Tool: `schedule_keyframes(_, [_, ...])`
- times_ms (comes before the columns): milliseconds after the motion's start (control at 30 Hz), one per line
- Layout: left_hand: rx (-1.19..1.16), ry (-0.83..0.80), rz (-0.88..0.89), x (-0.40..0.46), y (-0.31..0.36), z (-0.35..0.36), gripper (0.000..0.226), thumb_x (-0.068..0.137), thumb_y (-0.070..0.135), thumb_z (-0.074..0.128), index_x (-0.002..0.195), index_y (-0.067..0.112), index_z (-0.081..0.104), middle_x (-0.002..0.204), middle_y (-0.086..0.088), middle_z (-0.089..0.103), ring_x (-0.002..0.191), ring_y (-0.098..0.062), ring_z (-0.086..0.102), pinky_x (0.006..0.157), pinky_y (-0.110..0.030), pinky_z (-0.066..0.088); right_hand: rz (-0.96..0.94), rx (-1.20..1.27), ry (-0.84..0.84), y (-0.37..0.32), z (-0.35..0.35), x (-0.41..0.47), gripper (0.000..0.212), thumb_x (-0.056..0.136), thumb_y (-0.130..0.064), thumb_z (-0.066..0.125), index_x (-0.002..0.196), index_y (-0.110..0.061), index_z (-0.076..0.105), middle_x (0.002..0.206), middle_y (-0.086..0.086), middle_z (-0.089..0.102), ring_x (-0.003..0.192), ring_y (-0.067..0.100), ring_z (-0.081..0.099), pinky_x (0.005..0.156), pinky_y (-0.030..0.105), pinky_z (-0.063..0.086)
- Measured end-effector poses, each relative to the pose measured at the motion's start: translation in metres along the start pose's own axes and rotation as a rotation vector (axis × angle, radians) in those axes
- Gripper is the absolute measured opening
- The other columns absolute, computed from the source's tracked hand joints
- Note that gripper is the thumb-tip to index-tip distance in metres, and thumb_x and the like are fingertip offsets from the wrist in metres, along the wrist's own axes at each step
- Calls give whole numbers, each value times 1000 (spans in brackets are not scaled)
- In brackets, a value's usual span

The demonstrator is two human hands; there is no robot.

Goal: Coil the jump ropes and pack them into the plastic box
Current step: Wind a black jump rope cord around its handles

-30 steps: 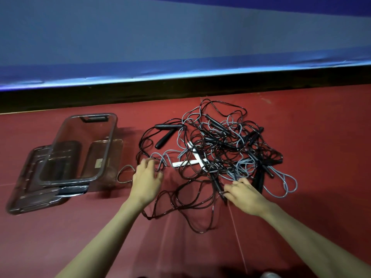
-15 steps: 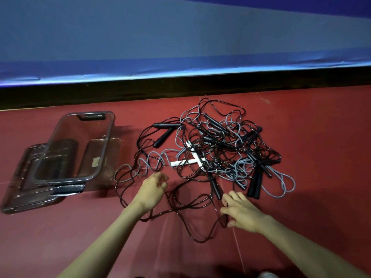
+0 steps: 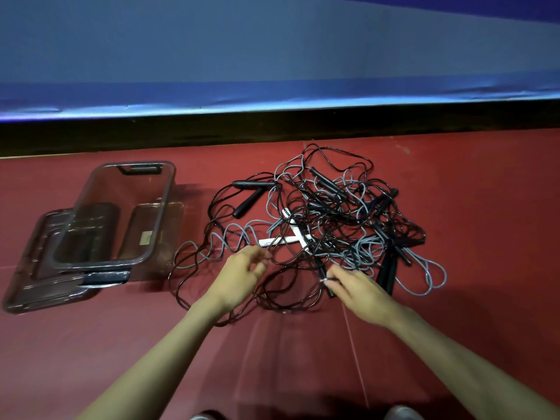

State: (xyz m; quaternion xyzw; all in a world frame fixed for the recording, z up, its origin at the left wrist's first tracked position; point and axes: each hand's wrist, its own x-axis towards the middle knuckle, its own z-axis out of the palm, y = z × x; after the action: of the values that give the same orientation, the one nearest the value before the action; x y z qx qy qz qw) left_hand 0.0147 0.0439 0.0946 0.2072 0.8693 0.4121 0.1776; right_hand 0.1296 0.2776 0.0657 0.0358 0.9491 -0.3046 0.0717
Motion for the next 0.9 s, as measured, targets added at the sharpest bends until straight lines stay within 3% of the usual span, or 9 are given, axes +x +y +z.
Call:
schedule_keyframes(67, [22,-57,120,-1,11,-3,19,91,27,64,110,24,63,112,12,61,108,-5,53,90,-14,36,3,158,79,-20,-19,4,12,97,-24,56,86,-22,54,60,-4,51,52,5,44,55,25,38])
schedule_keyframes(167, [82,-200,277,-3,31,-7,57,81,58,60,132,36,50,136,23,45,131,0,33,109,-21,22,-12,374,139,-50,-46,10,15,93,-14,64,80,-22,63,61,4,57,54,7,47,57,29,43])
schedule_keyframes(267, [60,-253,316,2,46,-8,73,82,55,64,145,36,34,149,20,33,141,2,20,115,-28,13,-62,468,154,-72,-62,11,20,90,-11,66,77,-27,65,56,-10,56,56,0,51,61,14,42])
schedule_keyframes(333, [173,-236,362,7,55,-10,55,90,43,62,140,31,43,142,13,45,138,0,28,116,-30,15,-92,502,156,-81,-70,11,18,90,-12,66,78,-25,66,56,-8,57,57,1,51,62,15,41])
schedule_keyframes(400, [224,-205,408,10,64,-17,11,97,32,55,105,38,57,101,18,61,107,5,48,103,-22,30,-114,528,158,-85,-75,13,16,91,-13,65,78,-22,67,57,-4,56,55,3,48,59,17,38])
schedule_keyframes(467, [128,-198,389,8,75,-26,30,98,22,54,77,43,49,72,25,56,76,10,50,76,-9,35,-113,567,158,-84,-78,14,14,92,-14,64,80,-19,67,58,-3,56,54,2,46,57,15,36])
schedule_keyframes(567, [13,-229,360,7,80,-39,37,97,14,54,73,42,49,66,34,56,65,14,50,66,-4,35,-141,532,98,-76,-79,16,7,94,-19,63,88,-20,67,66,-1,59,62,3,51,61,20,39])
schedule_keyframes(767, [-203,-140,282,5,76,-62,27,98,20,52,72,14,58,59,15,47,58,-2,39,59,-16,32,-153,278,46,-52,-61,26,17,99,-26,54,82,-26,53,74,-8,52,72,1,43,68,19,35])
schedule_keyframes(900, [-330,-9,266,6,65,-67,30,90,39,50,67,20,52,62,4,41,61,-11,34,57,-23,28,-168,60,19,-38,-51,46,12,101,-27,49,90,-26,54,86,-10,52,89,7,44,90,22,30])
